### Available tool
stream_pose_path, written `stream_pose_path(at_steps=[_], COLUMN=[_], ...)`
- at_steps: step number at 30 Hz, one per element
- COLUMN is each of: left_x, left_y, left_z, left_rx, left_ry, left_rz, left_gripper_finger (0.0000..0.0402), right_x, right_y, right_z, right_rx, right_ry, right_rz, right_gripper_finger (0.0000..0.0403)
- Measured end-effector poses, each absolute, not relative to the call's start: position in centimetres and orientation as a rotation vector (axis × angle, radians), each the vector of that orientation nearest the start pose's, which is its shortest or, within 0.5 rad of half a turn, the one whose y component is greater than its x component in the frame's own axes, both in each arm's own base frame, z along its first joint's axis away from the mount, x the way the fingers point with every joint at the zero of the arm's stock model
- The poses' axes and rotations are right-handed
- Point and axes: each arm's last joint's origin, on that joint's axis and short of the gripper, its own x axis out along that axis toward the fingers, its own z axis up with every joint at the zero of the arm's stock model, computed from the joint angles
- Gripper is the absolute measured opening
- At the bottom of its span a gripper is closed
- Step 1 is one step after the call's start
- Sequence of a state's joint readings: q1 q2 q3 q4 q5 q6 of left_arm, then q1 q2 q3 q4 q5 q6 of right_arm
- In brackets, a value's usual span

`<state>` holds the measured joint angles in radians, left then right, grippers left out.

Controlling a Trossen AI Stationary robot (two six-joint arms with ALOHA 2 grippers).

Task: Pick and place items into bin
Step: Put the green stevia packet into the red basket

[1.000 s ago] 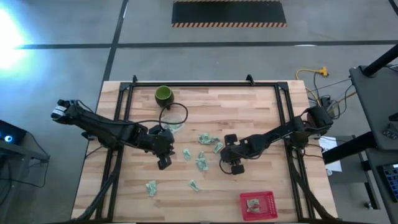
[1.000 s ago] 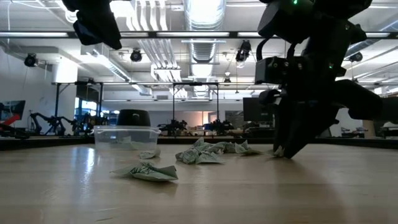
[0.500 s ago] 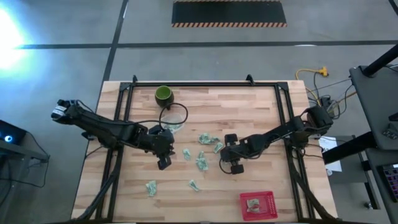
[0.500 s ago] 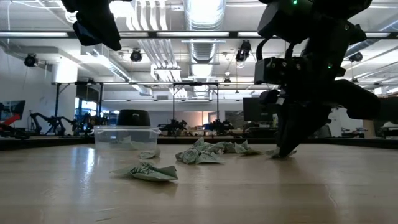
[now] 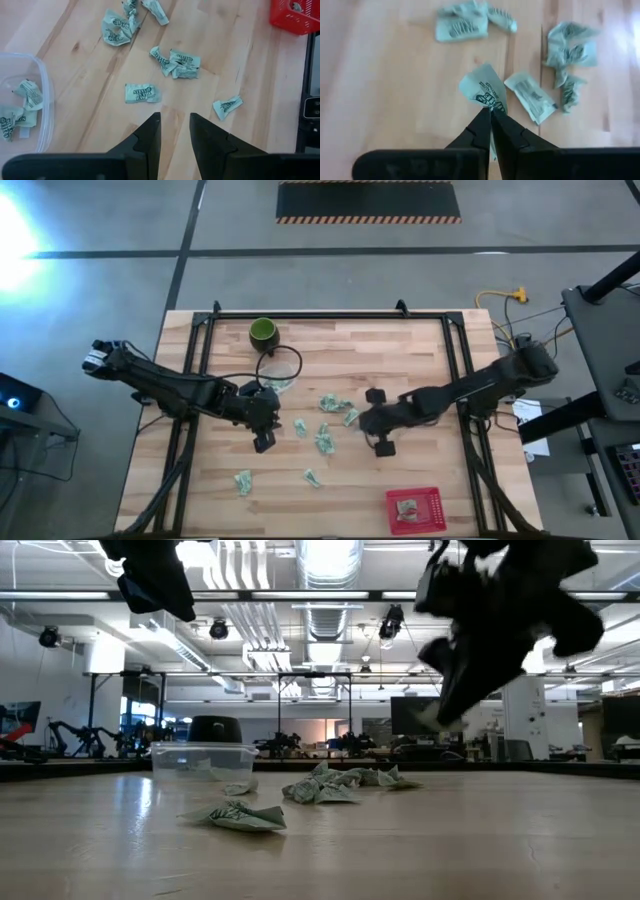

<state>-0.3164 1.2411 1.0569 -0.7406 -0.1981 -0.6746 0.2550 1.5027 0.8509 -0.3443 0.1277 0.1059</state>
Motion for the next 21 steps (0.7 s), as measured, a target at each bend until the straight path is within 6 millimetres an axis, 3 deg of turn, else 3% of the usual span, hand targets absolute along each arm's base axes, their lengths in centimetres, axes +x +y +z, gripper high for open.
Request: stream_pose_path(at_steps=[12,21], left_x=[23.4,23.7], left_y=[-6.9,-7.0], left_z=[28.5,27.9], left_rx=[-0.371,-0.365], left_ry=[0.866,0.838], left_rz=[0.232,0.226], left_gripper_finger=[0.0085,0.0085], right_x=[23.3,19.7], right_y=[7.3,9.4], right_z=[26.3,28.3], right_rx=[0.284,0.434], right_ry=[0.782,0.82], right_rz=[0.331,0.416], right_gripper_finger=[0.0008,0.0008])
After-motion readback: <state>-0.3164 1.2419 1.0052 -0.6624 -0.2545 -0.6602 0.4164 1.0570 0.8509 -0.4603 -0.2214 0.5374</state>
